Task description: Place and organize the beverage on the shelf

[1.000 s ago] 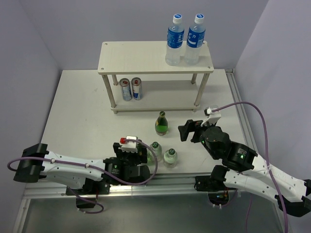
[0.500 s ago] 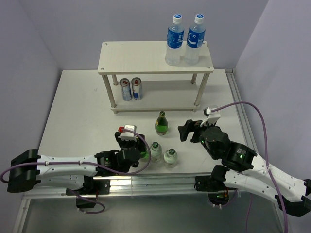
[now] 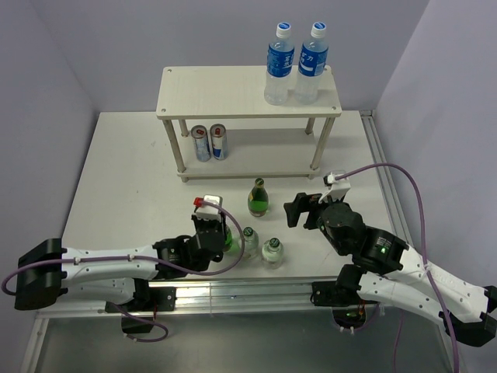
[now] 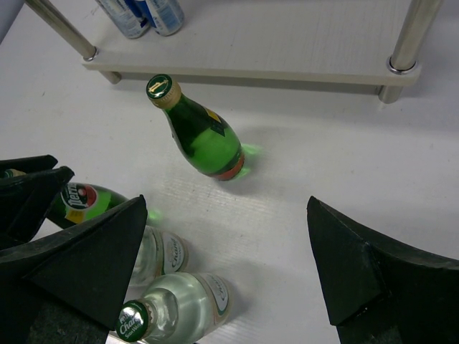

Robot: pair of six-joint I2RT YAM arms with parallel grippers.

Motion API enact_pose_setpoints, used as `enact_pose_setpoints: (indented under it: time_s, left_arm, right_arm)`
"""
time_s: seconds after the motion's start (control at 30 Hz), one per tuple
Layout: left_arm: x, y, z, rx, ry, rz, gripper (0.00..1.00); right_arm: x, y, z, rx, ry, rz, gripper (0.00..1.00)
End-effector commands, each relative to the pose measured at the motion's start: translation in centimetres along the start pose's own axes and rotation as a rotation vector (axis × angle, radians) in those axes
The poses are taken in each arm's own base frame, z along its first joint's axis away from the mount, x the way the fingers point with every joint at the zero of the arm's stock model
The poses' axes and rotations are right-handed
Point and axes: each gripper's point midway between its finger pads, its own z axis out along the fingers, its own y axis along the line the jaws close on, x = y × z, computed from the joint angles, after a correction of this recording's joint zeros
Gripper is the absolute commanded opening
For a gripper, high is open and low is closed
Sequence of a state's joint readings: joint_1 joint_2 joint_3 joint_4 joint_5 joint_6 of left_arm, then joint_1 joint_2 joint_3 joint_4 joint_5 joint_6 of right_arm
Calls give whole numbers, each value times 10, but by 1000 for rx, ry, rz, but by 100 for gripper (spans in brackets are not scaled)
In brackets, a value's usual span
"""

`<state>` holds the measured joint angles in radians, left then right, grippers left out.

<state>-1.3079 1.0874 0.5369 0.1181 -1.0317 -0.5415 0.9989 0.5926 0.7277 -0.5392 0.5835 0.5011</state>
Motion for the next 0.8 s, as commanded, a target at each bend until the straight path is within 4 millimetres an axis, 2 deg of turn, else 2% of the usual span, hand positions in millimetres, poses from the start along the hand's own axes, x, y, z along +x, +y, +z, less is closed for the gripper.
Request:
enact_pose_setpoints:
  time_s: [0.0, 0.03, 0.1, 0.13, 0.2, 0.23, 0.3, 0.33, 0.37, 0.4, 0.5, 0.53, 0.6, 0.63, 0.7, 0.73, 0.77]
  left_arm:
    - [-29, -5, -1, -30, -15, -12, 0]
    - [-42, -8, -3, -32, -21, -15, 0]
    - [-55, -13, -6, -4, -18, 34, 0]
    - [-73, -17, -7, 0, -32, 23, 0]
    - [-93, -17, -8, -12, -46, 42, 0]
    - [-112, -17, -9, -24, -63, 53, 0]
    - [-133, -17, -10, -28, -82, 63, 0]
    - [-154, -16, -9, -36, -98, 55, 0]
    - [-164, -13, -8, -50, -104, 74, 0]
    - [-190, -13, -11, -58, -131, 38, 0]
    - [-218, 1, -3, -100, -127, 61, 0]
    - [-242, 3, -2, -87, -149, 42, 0]
    - [-262, 12, -1, -99, -161, 30, 0]
    - [-290, 20, 0, -114, -191, -11, 0]
    - [-307, 25, 2, -114, -186, 11, 0]
    - [-332, 33, 3, -137, -221, -13, 0]
    - [-342, 32, 3, -123, -233, 11, 0]
  right_arm:
    - [-7, 1, 0, 4, -29, 20, 99]
    - [-7, 1, 0, 3, -28, 21, 99]
    - [-7, 1, 0, 2, -29, 20, 99]
    - [-7, 1, 0, 4, -30, 19, 99]
    - [-7, 1, 0, 1, -32, 20, 99]
    - [-8, 1, 0, 0, -33, 20, 99]
    - [-9, 2, -1, 0, -34, 21, 99]
    - [-9, 2, -1, 0, -34, 21, 99]
    - [-10, 1, -1, -1, -38, 22, 99]
    - [-11, 2, -2, -3, -42, 26, 99]
    - [-12, 2, -2, -5, -45, 27, 99]
    - [-11, 1, -2, -5, -44, 26, 99]
    - [-11, 2, -1, -5, -47, 26, 99]
    - [-12, 2, -2, -7, -48, 28, 99]
    - [-11, 2, -1, -7, -47, 25, 99]
    - [-11, 2, -1, -8, -47, 25, 99]
    - [-11, 3, -1, -8, -47, 25, 99]
